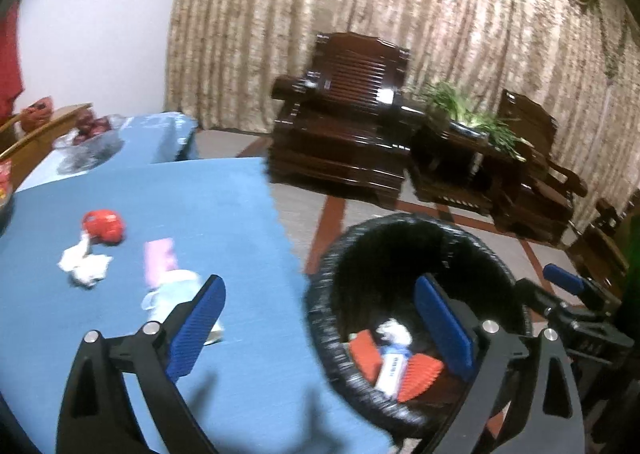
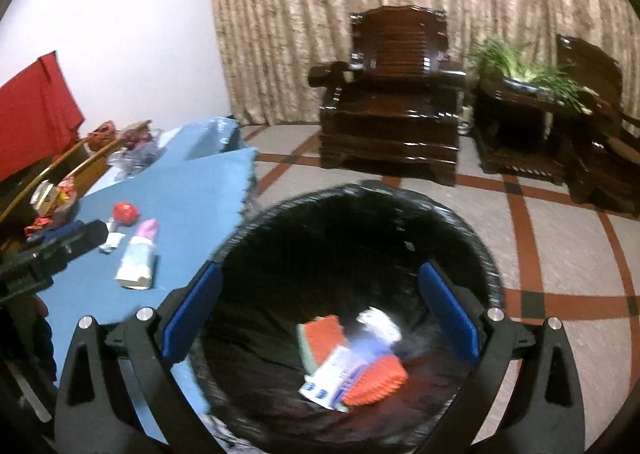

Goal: Collect trash
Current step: 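Move both tools back over the remaining trash on the table, then grasp the light-blue paper bag with the right tool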

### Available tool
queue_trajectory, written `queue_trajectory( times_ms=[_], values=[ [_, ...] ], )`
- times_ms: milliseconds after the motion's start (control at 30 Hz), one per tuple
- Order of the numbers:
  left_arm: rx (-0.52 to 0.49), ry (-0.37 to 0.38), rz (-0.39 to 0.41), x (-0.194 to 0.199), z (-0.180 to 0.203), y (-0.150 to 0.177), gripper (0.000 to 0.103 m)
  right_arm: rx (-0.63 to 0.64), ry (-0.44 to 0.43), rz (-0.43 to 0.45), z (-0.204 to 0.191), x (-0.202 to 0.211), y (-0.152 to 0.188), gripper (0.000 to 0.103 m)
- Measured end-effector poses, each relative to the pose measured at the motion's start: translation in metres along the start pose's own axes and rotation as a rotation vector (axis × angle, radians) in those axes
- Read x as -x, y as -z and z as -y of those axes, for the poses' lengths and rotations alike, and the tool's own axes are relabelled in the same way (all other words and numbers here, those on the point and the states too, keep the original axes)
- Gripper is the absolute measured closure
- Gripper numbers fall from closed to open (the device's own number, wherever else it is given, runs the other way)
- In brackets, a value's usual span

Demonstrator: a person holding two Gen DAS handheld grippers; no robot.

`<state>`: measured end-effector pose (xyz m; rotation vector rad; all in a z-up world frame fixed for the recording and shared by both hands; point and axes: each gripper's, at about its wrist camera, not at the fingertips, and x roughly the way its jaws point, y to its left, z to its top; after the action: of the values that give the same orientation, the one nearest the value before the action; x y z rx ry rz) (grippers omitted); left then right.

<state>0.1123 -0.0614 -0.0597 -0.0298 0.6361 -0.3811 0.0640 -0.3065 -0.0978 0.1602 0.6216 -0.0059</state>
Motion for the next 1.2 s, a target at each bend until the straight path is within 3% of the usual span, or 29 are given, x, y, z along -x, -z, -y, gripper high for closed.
queue_trajectory(
  times_ms=[267,500,833,1200],
  values=[
    [0.05,-0.155,0.043,0.037,-0.069,0.012,0.009,0.078,-0.139,-0.004,-0.072,-0.018,-0.01,0.007],
    [0.085,-0.241,0.057,0.054,-0.117,0.018,0.009,0.133,-0.224,-0.022,-0.127,-0.037,-0.012,0.007],
    [0.138,-0.324,0.045,0.056,-0.171,0.033,0.009,0.183,-0.289,-0.077,-0.187,-0.084,-0.012,0.007],
    [0.161,-0.35,0.019,0.043,-0.199,0.045,0.009,0.246,-0.295,-0.193,-0.23,-0.15,0.014,0.007]
  ],
)
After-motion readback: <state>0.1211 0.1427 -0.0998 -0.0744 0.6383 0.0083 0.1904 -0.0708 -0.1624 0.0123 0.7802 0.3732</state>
